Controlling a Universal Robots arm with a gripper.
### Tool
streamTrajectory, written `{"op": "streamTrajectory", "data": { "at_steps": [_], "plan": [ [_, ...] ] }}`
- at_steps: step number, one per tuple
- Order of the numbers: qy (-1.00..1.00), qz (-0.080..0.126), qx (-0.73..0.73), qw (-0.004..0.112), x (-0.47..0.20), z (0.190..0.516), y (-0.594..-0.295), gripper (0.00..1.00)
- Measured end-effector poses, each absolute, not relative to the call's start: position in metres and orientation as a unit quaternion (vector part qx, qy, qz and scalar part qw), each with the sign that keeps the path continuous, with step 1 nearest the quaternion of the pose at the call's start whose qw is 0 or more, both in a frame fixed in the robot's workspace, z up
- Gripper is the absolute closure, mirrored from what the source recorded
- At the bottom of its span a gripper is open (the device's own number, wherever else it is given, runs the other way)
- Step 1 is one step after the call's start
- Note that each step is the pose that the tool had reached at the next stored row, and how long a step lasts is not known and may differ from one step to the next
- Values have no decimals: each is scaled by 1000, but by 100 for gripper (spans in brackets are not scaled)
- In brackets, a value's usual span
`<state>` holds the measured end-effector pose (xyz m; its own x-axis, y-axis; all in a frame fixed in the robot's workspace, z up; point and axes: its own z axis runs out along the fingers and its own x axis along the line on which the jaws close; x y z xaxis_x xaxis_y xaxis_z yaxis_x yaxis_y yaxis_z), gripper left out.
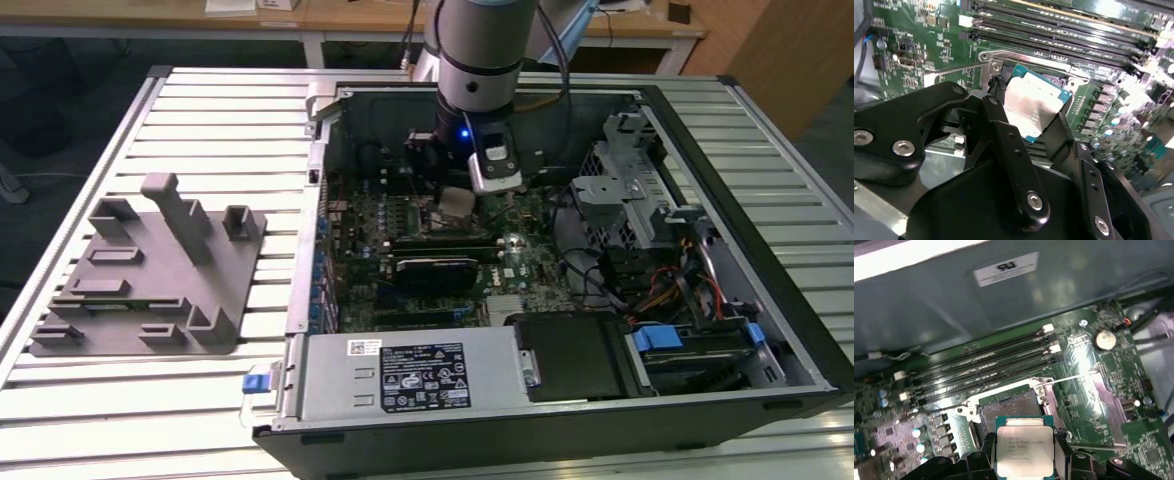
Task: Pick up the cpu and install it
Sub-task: 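Place the cpu into insertion slot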
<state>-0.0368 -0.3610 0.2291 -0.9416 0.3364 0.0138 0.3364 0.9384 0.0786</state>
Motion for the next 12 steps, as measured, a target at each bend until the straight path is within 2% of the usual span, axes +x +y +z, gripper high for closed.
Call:
{"op": "streamTrajectory", "data": {
  "at_steps": [12],
  "plan": [
    [-964,-39,-263,-4,-37,229,-361,45]
  ]
}}
